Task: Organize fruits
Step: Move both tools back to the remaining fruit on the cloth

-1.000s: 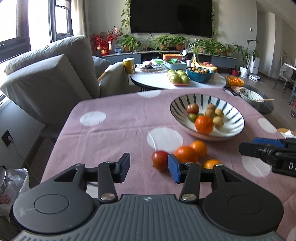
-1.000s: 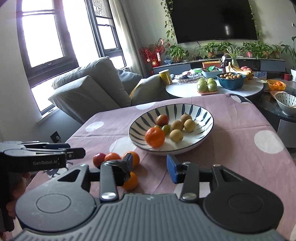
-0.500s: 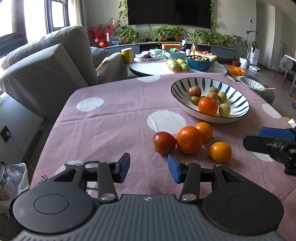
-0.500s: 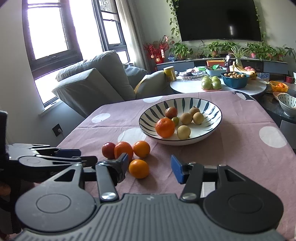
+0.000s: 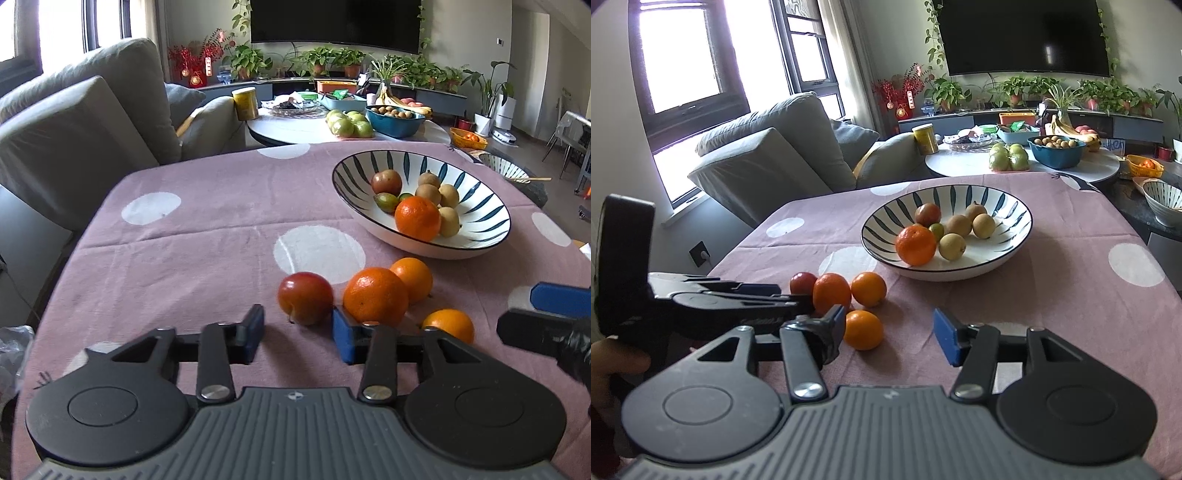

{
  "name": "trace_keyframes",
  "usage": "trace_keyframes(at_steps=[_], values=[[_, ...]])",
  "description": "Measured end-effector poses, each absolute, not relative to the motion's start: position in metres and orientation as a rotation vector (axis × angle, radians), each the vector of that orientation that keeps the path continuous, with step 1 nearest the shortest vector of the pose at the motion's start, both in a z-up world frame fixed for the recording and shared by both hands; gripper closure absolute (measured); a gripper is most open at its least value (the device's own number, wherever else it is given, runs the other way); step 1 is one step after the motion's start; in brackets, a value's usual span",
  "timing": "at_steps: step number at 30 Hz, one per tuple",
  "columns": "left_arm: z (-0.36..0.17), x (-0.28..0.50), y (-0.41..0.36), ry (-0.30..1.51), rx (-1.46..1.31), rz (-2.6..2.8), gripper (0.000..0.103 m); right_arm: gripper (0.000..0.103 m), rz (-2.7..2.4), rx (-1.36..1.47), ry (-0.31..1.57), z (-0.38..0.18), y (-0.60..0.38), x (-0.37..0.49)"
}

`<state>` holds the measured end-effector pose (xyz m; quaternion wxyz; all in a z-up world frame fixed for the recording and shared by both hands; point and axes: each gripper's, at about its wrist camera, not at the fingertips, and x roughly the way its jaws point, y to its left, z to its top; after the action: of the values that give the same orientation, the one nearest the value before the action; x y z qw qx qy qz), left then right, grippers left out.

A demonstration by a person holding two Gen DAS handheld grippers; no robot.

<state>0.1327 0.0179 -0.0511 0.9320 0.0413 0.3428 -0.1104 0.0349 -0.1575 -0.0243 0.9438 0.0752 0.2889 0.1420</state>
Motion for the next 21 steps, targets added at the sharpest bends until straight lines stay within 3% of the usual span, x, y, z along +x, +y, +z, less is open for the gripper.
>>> trace_keyframes(at_steps=[10, 16, 19, 21], values=[[-0.041, 0.122, 0.032, 0.643, 0.045, -0.200, 0.088, 0.079, 0.295, 0.146, 0.591, -0.023, -0.153, 0.033], [-0.041, 0.124, 0.043, 0.638, 0.010, -0.202, 0.087, 0.079, 0.335, 0.122, 0.596, -0.022, -0.141, 0.032], [-0.042, 0.125, 0.042, 0.643, 0.009, -0.214, 0.078, 0.079, 0.342, 0.107, 0.600, -0.021, -0.135, 0.032], [-0.042, 0.128, 0.041, 0.644, 0.009, -0.219, 0.060, 0.079, 0.339, 0.103, 0.601, -0.021, -0.134, 0.031]])
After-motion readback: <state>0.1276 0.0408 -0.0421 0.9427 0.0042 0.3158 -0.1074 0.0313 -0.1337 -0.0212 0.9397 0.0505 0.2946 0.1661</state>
